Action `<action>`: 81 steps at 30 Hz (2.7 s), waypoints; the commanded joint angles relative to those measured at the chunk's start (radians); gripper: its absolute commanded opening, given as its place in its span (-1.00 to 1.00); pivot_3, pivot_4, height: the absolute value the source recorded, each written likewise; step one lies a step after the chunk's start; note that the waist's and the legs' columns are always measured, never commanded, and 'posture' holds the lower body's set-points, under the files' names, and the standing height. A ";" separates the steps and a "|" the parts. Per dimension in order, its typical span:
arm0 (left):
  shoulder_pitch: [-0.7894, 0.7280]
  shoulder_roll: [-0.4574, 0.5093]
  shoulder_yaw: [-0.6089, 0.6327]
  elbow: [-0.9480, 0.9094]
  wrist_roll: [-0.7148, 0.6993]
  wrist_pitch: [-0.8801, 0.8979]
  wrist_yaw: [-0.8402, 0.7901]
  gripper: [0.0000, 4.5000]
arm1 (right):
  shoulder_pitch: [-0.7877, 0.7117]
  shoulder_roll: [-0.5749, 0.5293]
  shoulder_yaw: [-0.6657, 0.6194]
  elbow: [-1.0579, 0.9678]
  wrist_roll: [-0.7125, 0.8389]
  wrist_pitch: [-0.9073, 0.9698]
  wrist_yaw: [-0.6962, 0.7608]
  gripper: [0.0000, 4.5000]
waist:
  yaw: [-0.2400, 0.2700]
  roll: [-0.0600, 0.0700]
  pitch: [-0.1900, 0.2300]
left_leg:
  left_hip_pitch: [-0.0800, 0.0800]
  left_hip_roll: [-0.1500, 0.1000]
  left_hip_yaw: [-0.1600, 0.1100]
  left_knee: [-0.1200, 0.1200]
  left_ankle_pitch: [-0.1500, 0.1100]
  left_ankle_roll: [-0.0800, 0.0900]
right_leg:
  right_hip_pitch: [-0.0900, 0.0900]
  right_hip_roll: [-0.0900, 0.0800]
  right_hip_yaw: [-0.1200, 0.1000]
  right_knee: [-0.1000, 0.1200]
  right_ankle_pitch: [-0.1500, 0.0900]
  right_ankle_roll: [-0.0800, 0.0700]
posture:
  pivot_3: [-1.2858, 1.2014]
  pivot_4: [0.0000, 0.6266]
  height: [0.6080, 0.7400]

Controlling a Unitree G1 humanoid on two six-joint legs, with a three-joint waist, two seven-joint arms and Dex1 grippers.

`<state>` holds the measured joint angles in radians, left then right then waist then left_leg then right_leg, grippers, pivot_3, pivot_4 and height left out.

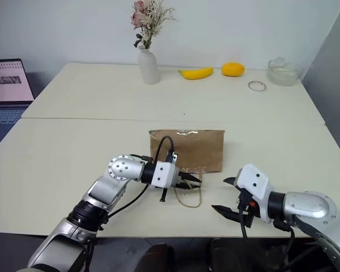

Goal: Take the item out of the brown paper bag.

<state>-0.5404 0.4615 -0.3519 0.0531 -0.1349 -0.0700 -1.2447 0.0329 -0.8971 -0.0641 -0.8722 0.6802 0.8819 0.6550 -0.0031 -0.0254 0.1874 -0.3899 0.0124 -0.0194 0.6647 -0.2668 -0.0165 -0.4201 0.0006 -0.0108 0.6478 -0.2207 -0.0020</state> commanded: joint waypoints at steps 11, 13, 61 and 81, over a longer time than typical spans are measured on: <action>-0.090 -0.007 0.111 -0.129 -0.127 0.281 0.100 -0.98 | -0.218 0.187 0.387 0.137 -0.165 -0.058 -0.024 0.81 | -0.002 0.000 0.000 | 0.000 0.000 -0.001 0.000 0.000 0.000 | 0.000 0.000 0.000 0.000 0.000 0.000 | 0.03 -0.52 1.00; -0.098 -0.008 0.115 -0.120 -0.125 0.280 0.108 -0.98 | -0.260 0.231 0.445 0.203 -0.208 -0.078 -0.017 0.81 | -0.002 0.000 0.000 | 0.000 0.000 -0.001 0.000 0.000 0.000 | 0.000 0.000 0.000 0.000 0.000 0.000 | 0.03 -0.52 1.00; -0.592 -0.148 0.316 0.429 -0.111 0.081 0.342 -1.00 | -0.261 0.379 0.444 0.299 -0.586 -0.208 -0.056 -0.71 | 0.001 0.000 -0.003 | -0.001 -0.002 -0.002 0.001 0.000 0.000 | -0.001 -0.002 0.000 0.001 0.000 0.000 | 0.03 -0.52 1.00; -0.463 -0.160 0.300 0.144 -0.208 0.264 0.276 -1.00 | -0.382 0.152 -0.001 0.019 -0.083 0.096 0.134 0.24 | -0.002 -0.001 -0.002 | 0.000 -0.001 -0.003 0.001 0.000 0.000 | 0.000 -0.001 0.000 0.002 0.000 0.000 | 0.03 -0.52 1.00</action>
<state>-0.9860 0.3090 -0.0545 0.2421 -0.3150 0.1911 -0.9647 -0.2971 -0.7597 -0.0634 -0.8480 0.5829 0.9884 0.8182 -0.0055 -0.0260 0.1849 -0.3892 0.0112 -0.0224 0.6660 -0.2665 -0.0169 -0.4203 -0.0006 -0.0102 0.6501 -0.2205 -0.0018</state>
